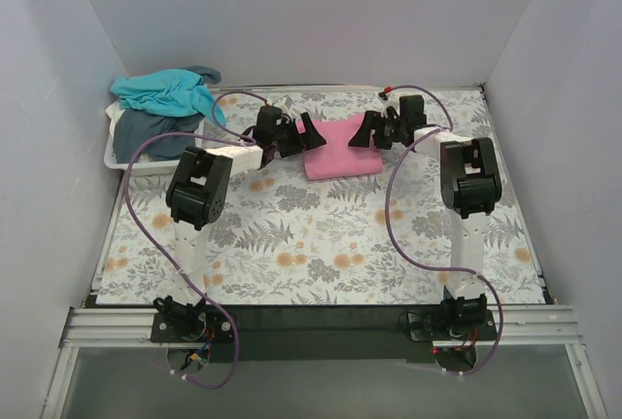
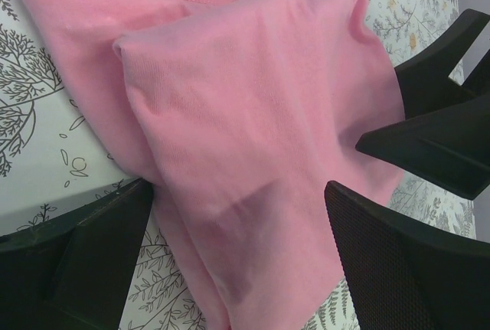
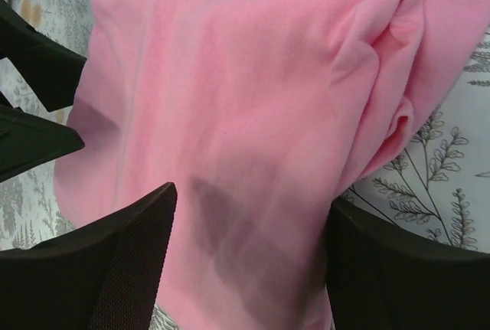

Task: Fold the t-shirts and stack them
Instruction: Neatly place the folded tshirt to the corner

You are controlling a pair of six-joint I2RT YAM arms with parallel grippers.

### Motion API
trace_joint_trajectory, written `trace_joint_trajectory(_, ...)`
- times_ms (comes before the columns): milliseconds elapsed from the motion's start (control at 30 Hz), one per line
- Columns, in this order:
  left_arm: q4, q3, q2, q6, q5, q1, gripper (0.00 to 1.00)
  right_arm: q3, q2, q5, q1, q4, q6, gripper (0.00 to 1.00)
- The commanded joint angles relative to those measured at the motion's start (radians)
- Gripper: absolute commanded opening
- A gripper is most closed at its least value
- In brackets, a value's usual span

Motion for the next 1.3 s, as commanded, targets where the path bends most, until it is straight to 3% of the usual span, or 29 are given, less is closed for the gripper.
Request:
trace_joint_trajectory(0, -0.01, 0.003, 0.009, 0.013, 0.016, -0.009, 0.87, -0.008, 0.079, 0.03, 0.04, -0.103, -0.004, 0.64)
trace_joint_trajectory(333, -0.007, 0.012, 0.023, 0.013, 0.027, -0.009, 0.87, 0.012, 0.094, 0.024, 0.071, -0.11, -0.008, 0.6)
trace_joint_trajectory(533, 0.002, 0.016, 0.027, 0.004, 0.037, -0.012, 0.86, 0.032, 0.12, 0.015, 0.084, -0.112, 0.0, 0.49)
trace_joint_trajectory(600, 0.002, 0.011, 0.032, 0.004, 0.037, -0.015, 0.87, 0.039, 0.125, 0.008, 0.089, -0.11, 0.003, 0.42)
trace_joint_trajectory(700, 0.005, 0.003, 0.032, 0.004, 0.037, -0.013, 0.86, 0.042, 0.123, 0.008, 0.094, -0.11, 0.005, 0.25)
trace_joint_trajectory(733, 0.005, 0.003, 0.029, 0.006, 0.037, -0.013, 0.86, 0.041, 0.122, 0.008, 0.091, -0.109, 0.0, 0.16)
trace_joint_trajectory(833, 0.002, -0.004, 0.011, 0.015, 0.034, -0.013, 0.86, 0.036, 0.102, 0.031, 0.087, -0.11, -0.012, 0.01)
trace_joint_trajectory(1100, -0.011, -0.056, -0.095, 0.046, -0.003, -0.012, 0.87, 0.009, -0.025, 0.022, -0.017, -0.113, -0.04, 0.01)
trace_joint_trajectory(1267, -0.008, -0.102, -0.154, 0.049, -0.009, -0.01, 0.87, 0.077, -0.056, 0.042, -0.077, -0.217, -0.11, 0.01)
